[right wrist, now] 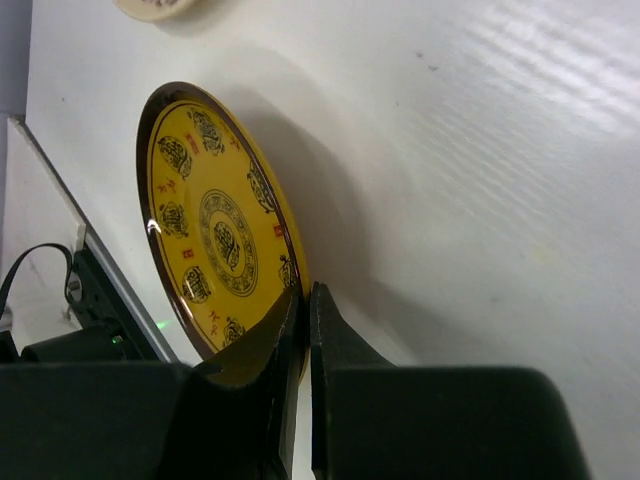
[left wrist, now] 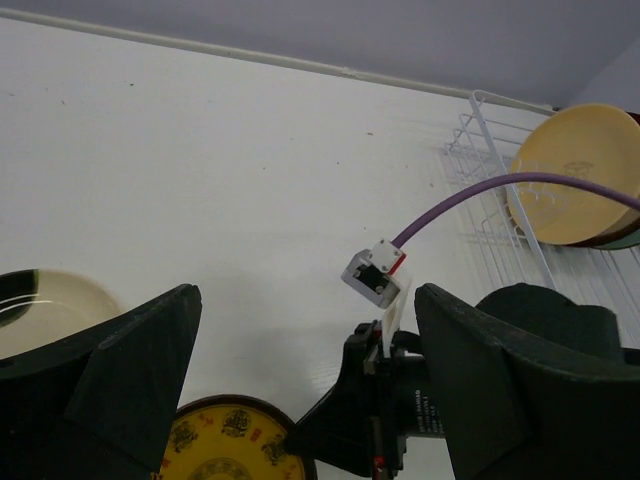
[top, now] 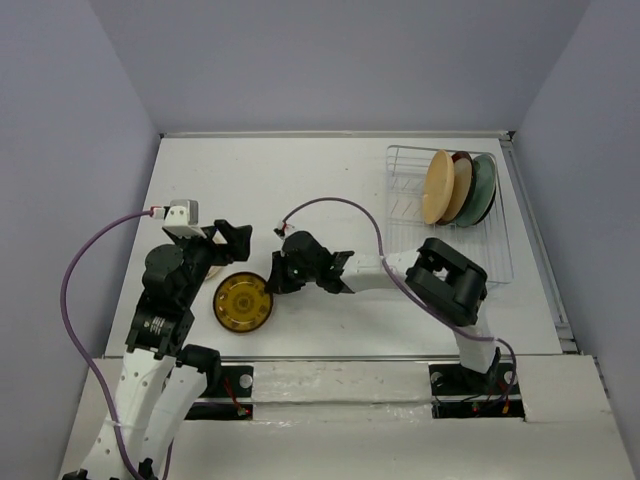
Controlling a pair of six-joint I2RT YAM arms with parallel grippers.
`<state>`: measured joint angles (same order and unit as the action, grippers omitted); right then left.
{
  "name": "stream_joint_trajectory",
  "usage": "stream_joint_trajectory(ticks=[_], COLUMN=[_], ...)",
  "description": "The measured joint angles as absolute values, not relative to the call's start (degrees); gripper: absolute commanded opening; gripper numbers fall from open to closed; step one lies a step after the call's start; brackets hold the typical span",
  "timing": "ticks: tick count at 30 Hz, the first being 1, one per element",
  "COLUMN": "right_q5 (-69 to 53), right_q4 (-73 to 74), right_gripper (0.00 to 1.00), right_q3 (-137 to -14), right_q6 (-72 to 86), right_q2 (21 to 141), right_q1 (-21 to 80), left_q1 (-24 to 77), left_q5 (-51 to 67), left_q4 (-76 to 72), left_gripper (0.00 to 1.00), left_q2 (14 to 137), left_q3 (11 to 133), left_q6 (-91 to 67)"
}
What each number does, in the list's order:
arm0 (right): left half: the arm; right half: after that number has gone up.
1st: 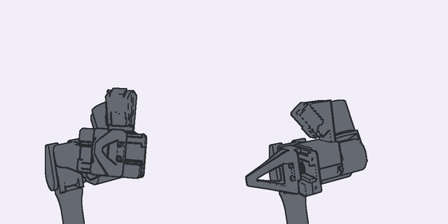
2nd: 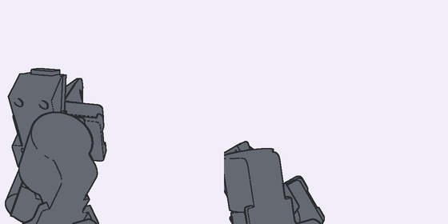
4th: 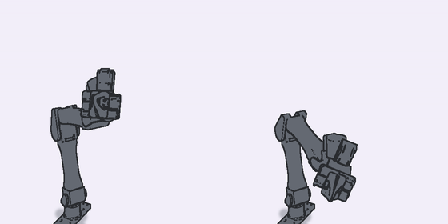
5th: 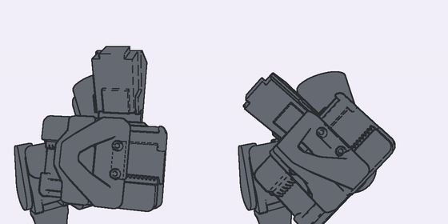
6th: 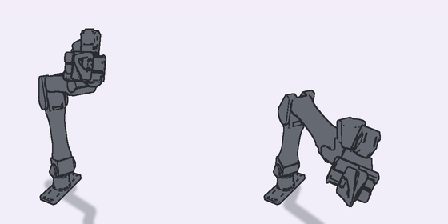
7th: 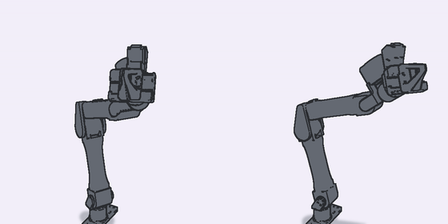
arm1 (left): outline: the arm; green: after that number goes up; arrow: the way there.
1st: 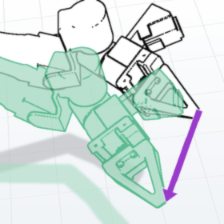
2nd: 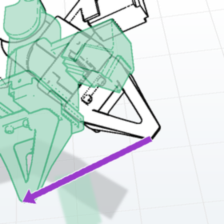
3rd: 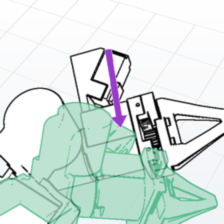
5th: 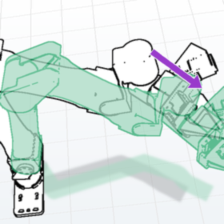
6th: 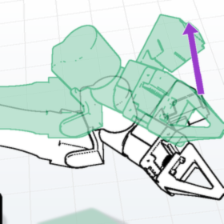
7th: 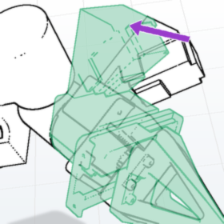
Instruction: Load the plates into the dish rack
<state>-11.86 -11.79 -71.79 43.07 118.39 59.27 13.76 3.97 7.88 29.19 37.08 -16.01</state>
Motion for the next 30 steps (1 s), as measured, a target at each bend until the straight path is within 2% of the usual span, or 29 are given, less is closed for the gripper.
stream_joint_trajectory(ticks=[9, 14, 21, 30], right_q5=[7.44, 28.51, 50.7, 61.45], right_q4=[5.48, 18.9, 32.51, 43.31], right_gripper=[0.07, 0.07, 0.07, 0.07], right_q3=[-71.66, -78.22, -88.84, -103.22], right_q6=[30.5, 20.23, 9.19, 2.07], right_q2=[97.65, 88.33, 87.37, 97.97], right_q1=[53.91, 44.47, 34.65, 31.31], left_q1=[13.8, 15.88, 20.51, 25.21], left_q5=[4.56, 4.75, 4.67, 4.16], left_q4=[7.51, 7.53, 7.57, 7.79], left_gripper=[0.99, 0.99, 0.99, 0.99], left_q2=[26.15, 23.99, 21.1, 19.4], left_q3=[37.08, 37.08, 37.08, 37.08], left_q6=[-16.23, -16.36, -16.34, -16.32])
